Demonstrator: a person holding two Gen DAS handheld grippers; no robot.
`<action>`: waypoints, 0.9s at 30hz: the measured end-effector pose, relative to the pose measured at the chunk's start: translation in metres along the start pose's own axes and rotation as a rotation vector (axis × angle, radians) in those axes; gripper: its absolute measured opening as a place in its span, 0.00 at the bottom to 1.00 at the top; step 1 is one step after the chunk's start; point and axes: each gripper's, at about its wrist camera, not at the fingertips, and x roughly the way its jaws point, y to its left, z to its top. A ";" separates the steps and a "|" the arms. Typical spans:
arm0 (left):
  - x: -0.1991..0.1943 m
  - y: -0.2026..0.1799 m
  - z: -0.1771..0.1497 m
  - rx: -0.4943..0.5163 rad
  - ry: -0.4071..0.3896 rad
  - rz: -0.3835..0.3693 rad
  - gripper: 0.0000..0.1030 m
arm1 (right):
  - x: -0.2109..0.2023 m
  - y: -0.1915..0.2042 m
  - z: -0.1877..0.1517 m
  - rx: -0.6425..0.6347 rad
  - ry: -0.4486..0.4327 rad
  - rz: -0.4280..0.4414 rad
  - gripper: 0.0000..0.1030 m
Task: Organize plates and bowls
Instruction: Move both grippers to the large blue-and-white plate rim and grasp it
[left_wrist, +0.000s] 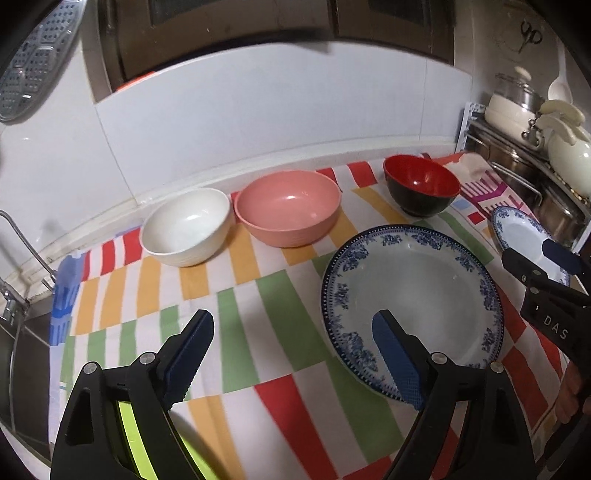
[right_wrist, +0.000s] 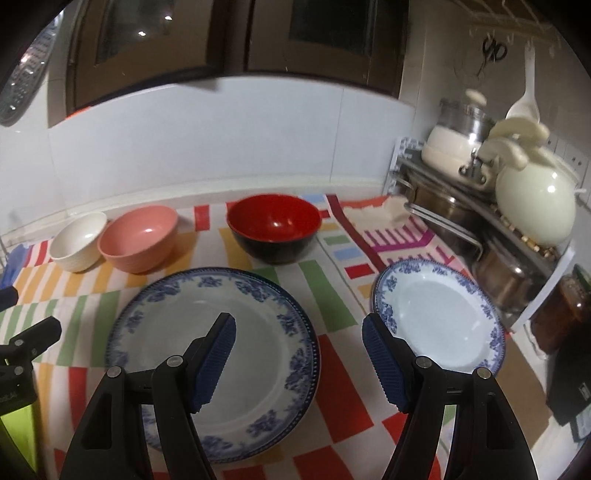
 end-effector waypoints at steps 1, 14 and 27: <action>0.005 -0.002 0.001 -0.003 0.011 0.001 0.85 | 0.007 -0.002 -0.001 -0.002 0.013 0.006 0.70; 0.070 -0.026 0.004 -0.017 0.167 -0.041 0.78 | 0.057 -0.018 -0.017 0.021 0.132 0.047 0.69; 0.093 -0.032 0.010 -0.009 0.193 -0.053 0.63 | 0.081 -0.020 -0.023 0.037 0.184 0.078 0.57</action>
